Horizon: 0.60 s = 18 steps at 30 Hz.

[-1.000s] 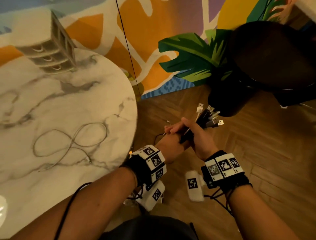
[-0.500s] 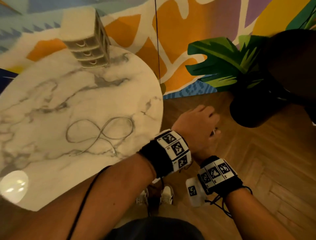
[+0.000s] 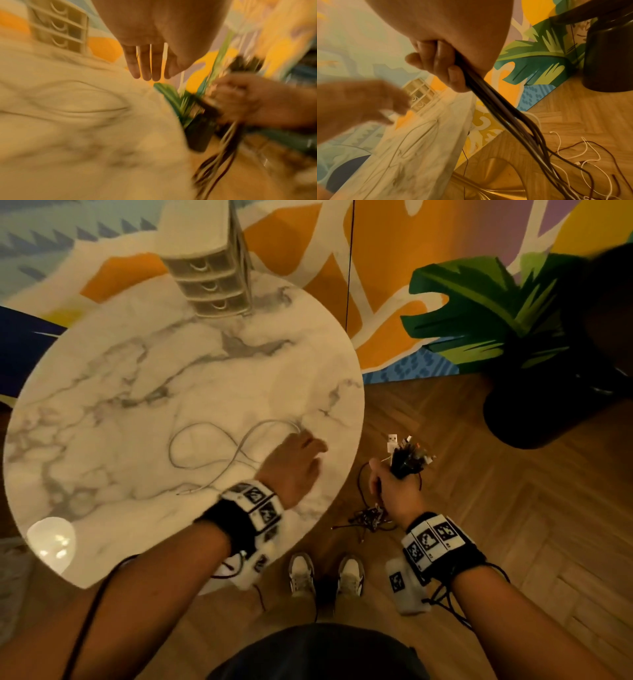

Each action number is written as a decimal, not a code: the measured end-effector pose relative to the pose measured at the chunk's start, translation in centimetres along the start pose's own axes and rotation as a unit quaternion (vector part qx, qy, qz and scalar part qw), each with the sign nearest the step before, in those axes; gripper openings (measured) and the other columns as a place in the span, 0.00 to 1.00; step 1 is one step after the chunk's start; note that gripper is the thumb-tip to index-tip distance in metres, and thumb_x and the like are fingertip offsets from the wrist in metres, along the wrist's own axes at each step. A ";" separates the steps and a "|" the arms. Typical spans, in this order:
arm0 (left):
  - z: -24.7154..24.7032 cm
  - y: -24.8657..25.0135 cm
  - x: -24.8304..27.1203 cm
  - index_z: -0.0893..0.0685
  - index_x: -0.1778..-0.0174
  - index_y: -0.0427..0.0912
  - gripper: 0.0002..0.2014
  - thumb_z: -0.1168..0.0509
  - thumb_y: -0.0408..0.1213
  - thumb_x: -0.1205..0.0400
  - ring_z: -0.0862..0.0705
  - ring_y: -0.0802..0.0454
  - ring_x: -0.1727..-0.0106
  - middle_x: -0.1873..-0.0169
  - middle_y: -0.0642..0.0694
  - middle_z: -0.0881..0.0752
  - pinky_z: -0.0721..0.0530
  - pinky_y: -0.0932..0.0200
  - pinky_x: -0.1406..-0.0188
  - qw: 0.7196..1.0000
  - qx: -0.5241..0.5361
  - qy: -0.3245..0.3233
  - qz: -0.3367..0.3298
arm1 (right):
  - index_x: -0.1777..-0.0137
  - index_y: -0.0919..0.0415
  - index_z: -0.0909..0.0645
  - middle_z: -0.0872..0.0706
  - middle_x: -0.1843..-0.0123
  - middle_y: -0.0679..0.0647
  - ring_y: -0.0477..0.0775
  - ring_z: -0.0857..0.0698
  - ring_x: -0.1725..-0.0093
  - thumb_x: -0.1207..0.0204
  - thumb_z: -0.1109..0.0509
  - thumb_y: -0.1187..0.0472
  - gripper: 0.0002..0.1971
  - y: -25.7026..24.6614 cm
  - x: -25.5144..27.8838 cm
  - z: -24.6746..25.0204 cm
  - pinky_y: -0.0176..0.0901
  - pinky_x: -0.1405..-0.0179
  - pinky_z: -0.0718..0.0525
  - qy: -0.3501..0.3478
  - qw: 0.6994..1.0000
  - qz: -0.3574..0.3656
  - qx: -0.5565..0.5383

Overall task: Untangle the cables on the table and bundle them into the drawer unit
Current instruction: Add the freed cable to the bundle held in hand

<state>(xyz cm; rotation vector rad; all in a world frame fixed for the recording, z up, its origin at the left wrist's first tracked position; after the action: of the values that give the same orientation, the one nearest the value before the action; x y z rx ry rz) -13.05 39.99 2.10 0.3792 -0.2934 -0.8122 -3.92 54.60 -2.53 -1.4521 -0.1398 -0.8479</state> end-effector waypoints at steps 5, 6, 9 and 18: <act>-3.0 -9.2 5.8 0.21 0.37 0.41 0.31 0.24 0.29 0.38 0.17 0.38 0.55 0.48 0.37 0.18 0.17 0.51 0.64 0.971 -0.170 -0.169 0.028 | 0.84 0.55 0.28 0.24 0.74 0.60 0.49 0.28 0.78 0.16 0.41 0.53 0.30 1.1 0.6 -1.9 0.44 0.69 0.29 -0.033 0.999 -0.005 0.025; -3.3 -10.0 6.3 0.21 0.44 0.40 0.30 0.22 0.27 0.42 0.16 0.38 0.62 0.54 0.37 0.17 0.18 0.54 0.71 0.973 -0.175 -0.151 0.024 | 0.82 0.56 0.28 0.24 0.73 0.62 0.50 0.28 0.77 0.16 0.41 0.52 0.29 1.1 0.9 -2.0 0.43 0.70 0.29 -0.034 0.999 -0.010 0.036; -3.4 -10.2 7.1 0.23 0.51 0.37 0.12 0.35 0.31 0.30 0.17 0.38 0.67 0.59 0.36 0.18 0.18 0.54 0.74 0.987 -0.144 -0.072 -0.017 | 0.81 0.56 0.26 0.24 0.70 0.66 0.51 0.30 0.77 0.17 0.40 0.51 0.28 1.7 1.6 -3.5 0.43 0.73 0.30 -0.040 0.997 -0.016 0.062; 1.8 -1.9 4.8 0.20 0.54 0.45 0.01 0.35 0.37 0.19 0.20 0.61 0.61 0.61 0.57 0.16 0.23 0.69 0.60 0.922 0.334 0.137 0.138 | 0.49 0.65 0.18 0.30 0.77 0.50 0.43 0.32 0.79 0.15 0.43 0.60 0.13 -0.7 4.7 -7.2 0.38 0.74 0.32 -0.094 0.990 0.063 0.086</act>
<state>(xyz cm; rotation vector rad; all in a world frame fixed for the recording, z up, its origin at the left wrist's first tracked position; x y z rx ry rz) -11.90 34.83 3.41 1.0588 -0.3479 -0.3514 -3.86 46.22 -0.54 -1.3602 -0.2550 -0.5814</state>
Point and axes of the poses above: each hand's wrist, its own x-axis away from the middle knuckle, its own z-axis out of the back of the hand, y = z × x, the point moved 7 cm from there along -x, towards the middle knuckle
